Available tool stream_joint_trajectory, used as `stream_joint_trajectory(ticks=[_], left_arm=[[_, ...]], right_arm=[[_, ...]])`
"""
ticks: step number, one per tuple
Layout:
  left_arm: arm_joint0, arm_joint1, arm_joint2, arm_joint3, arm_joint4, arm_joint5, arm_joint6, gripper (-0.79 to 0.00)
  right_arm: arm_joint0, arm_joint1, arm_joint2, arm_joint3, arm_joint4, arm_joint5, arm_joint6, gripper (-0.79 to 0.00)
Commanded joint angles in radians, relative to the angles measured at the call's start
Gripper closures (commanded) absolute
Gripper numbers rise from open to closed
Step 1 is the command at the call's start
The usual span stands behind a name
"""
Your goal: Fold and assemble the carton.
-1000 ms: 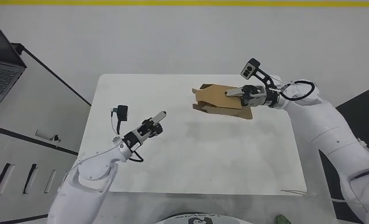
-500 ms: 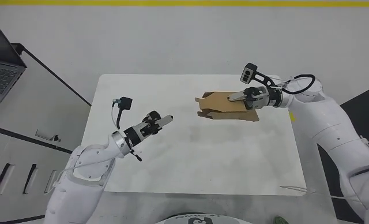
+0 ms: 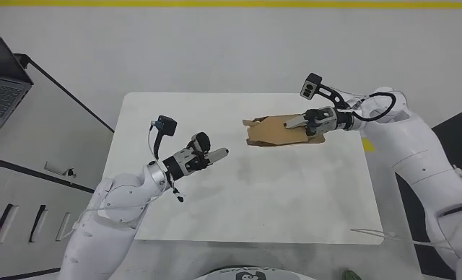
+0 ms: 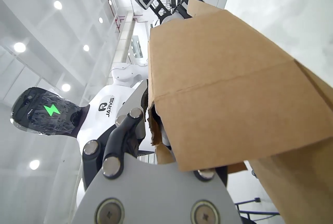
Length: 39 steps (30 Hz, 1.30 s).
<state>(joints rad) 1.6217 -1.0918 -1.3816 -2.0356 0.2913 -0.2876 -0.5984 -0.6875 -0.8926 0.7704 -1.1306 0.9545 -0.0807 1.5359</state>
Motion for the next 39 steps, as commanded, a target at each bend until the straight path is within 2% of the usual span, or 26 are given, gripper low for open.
stream_joint_trajectory(ticks=[1,9,16,18,24,25,26,27,39], left_arm=[[0.000,0.000,0.000,0.000,0.000,0.000,0.000,-0.785],[-0.003,0.000,0.004,-0.008,0.007,-0.013,0.011,-0.785],[-0.080,0.013,0.016,0.013,0.200,-0.287,-0.052,-0.785],[-0.105,0.016,0.001,0.027,0.257,-0.308,-0.057,-0.785],[-0.105,0.016,0.001,0.027,0.264,-0.307,-0.058,-0.785],[-0.107,0.017,0.000,0.026,0.295,-0.303,-0.057,-0.382],[-0.105,0.017,0.005,0.030,0.305,-0.303,-0.042,-0.062],[-0.103,0.016,0.012,0.040,0.295,-0.303,-0.025,0.000],[-0.122,0.016,0.024,0.032,0.333,-0.326,0.010,0.000]], right_arm=[[-0.001,0.000,0.000,0.000,0.001,0.002,0.000,0.000],[-0.001,0.000,0.000,0.000,0.001,0.002,0.000,0.000],[-0.001,0.000,0.000,0.000,0.001,0.002,0.000,0.000],[-0.001,0.000,0.000,0.000,0.001,0.002,0.000,0.000],[-0.001,0.000,0.000,0.000,0.001,0.002,0.000,0.000],[-0.001,0.000,0.000,0.000,0.001,0.002,0.000,0.000],[-0.001,0.000,0.000,0.000,0.001,0.002,0.000,0.000],[-0.001,0.000,0.000,0.000,0.001,0.002,0.000,0.000],[-0.009,-0.001,0.000,-0.012,-0.002,0.007,-0.021,0.000]])
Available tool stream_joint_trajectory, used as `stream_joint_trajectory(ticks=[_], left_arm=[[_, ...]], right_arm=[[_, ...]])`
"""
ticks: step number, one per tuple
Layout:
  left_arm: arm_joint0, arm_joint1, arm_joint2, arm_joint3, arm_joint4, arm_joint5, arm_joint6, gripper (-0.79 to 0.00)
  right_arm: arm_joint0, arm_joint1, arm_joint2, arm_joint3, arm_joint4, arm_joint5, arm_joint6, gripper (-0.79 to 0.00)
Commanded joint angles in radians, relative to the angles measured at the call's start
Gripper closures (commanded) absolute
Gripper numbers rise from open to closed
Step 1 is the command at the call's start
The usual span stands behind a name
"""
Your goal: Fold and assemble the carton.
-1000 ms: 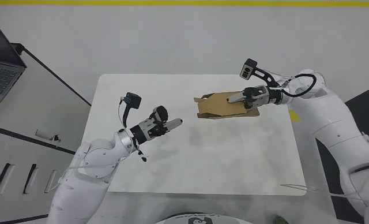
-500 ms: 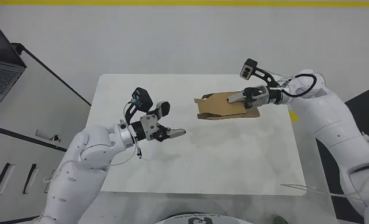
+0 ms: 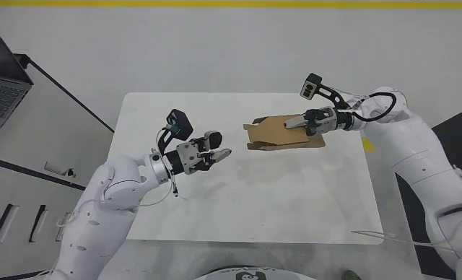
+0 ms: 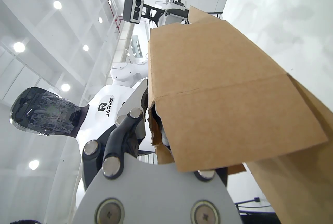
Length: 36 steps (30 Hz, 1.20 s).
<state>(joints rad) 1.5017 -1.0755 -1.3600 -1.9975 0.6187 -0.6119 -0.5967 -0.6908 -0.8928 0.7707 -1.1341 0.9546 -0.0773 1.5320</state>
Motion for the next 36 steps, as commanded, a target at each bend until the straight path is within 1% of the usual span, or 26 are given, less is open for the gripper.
stream_joint_trajectory(ticks=[1,7,14,16,24,36], left_arm=[[-0.006,0.000,0.004,-0.010,0.010,0.001,0.020,0.000],[-0.032,-0.002,0.028,-0.011,0.038,-0.003,0.064,0.000],[-0.031,-0.002,0.033,-0.011,0.048,0.007,0.075,0.000],[-0.026,-0.002,0.041,-0.017,0.056,0.009,0.076,0.000],[-0.025,0.000,0.062,-0.028,0.061,0.024,0.064,0.000],[-0.022,0.005,0.069,-0.051,0.040,0.035,0.063,0.000]], right_arm=[[-0.012,-0.002,0.000,-0.025,-0.005,0.012,-0.024,0.000],[-0.022,-0.013,-0.003,-0.057,-0.008,0.058,-0.027,0.000],[-0.020,-0.016,-0.002,-0.062,-0.014,0.053,-0.035,0.000],[-0.037,-0.016,0.006,-0.086,-0.016,0.045,-0.062,0.000],[-0.074,-0.015,0.044,-0.130,-0.023,0.029,-0.065,0.000],[-0.085,-0.020,0.052,-0.145,-0.139,0.079,-0.108,0.000]])
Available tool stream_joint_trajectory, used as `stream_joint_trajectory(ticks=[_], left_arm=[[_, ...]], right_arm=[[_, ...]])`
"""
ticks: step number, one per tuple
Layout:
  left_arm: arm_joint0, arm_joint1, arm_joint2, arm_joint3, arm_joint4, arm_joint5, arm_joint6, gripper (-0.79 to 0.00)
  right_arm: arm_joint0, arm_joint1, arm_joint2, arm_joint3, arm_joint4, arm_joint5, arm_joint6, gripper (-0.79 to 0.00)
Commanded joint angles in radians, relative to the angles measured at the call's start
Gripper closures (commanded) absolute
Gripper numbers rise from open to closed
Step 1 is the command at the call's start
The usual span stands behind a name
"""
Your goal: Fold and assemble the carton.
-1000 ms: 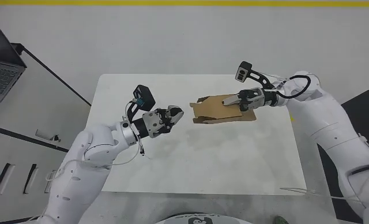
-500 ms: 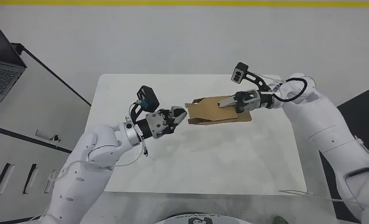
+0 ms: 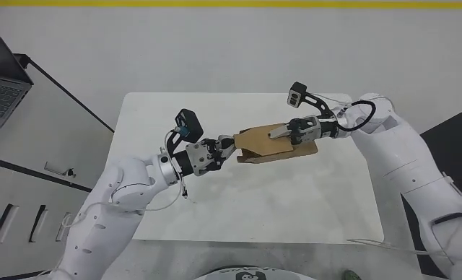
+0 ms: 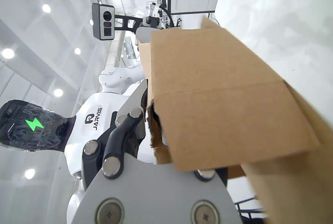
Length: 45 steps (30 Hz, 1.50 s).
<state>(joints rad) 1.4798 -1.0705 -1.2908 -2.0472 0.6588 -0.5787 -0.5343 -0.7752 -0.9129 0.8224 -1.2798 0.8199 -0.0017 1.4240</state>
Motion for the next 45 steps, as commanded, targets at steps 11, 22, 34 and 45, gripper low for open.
stream_joint_trajectory(ticks=[11,22,34,45], left_arm=[[-0.015,0.002,0.028,-0.014,-0.007,0.005,-0.003,0.000],[-0.055,0.000,0.078,-0.022,0.028,0.034,-0.026,0.000],[-0.110,-0.006,0.147,-0.034,0.079,0.063,-0.047,0.000],[-0.115,-0.005,0.155,-0.028,0.072,0.081,-0.040,0.000]], right_arm=[[-0.017,-0.002,0.017,-0.009,-0.058,0.026,0.003,0.000],[-0.036,-0.006,0.028,-0.033,-0.101,0.037,-0.002,0.000],[-0.048,-0.010,0.041,-0.048,-0.128,0.045,0.001,0.000],[-0.055,-0.015,0.055,-0.055,-0.132,0.053,0.006,0.000]])
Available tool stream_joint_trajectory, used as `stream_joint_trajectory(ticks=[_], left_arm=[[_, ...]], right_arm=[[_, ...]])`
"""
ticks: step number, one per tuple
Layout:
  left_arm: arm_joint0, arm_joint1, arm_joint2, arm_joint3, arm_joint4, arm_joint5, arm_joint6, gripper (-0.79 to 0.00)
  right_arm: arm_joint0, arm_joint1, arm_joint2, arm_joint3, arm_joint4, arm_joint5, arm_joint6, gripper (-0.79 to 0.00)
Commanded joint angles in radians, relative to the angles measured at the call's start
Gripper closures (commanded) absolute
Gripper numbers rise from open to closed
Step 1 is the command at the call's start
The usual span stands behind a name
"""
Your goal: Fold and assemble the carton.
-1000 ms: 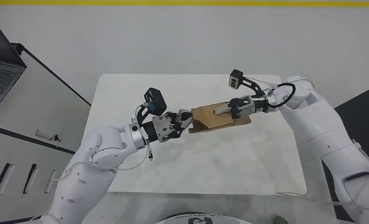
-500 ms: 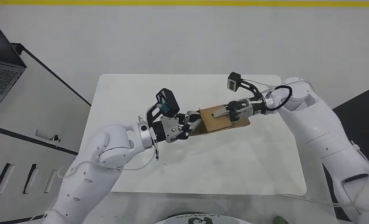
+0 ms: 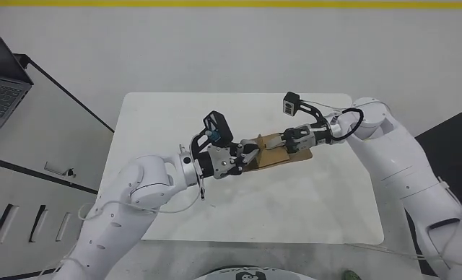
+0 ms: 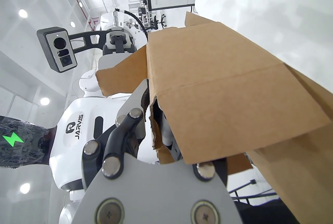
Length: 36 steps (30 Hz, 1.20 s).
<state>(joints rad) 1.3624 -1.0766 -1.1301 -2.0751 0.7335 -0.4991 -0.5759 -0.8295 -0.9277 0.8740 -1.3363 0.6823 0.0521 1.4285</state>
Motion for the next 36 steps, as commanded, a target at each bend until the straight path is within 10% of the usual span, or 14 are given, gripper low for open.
stream_joint_trajectory(ticks=[1,36], left_arm=[[0.006,0.002,-0.013,0.000,-0.005,0.004,0.003,0.000],[0.067,0.019,-0.022,-0.026,-0.058,-0.012,-0.018,0.000]], right_arm=[[-0.002,0.000,0.007,0.003,0.012,-0.003,0.003,0.000],[-0.023,-0.036,0.065,0.071,0.119,-0.029,-0.088,0.000]])
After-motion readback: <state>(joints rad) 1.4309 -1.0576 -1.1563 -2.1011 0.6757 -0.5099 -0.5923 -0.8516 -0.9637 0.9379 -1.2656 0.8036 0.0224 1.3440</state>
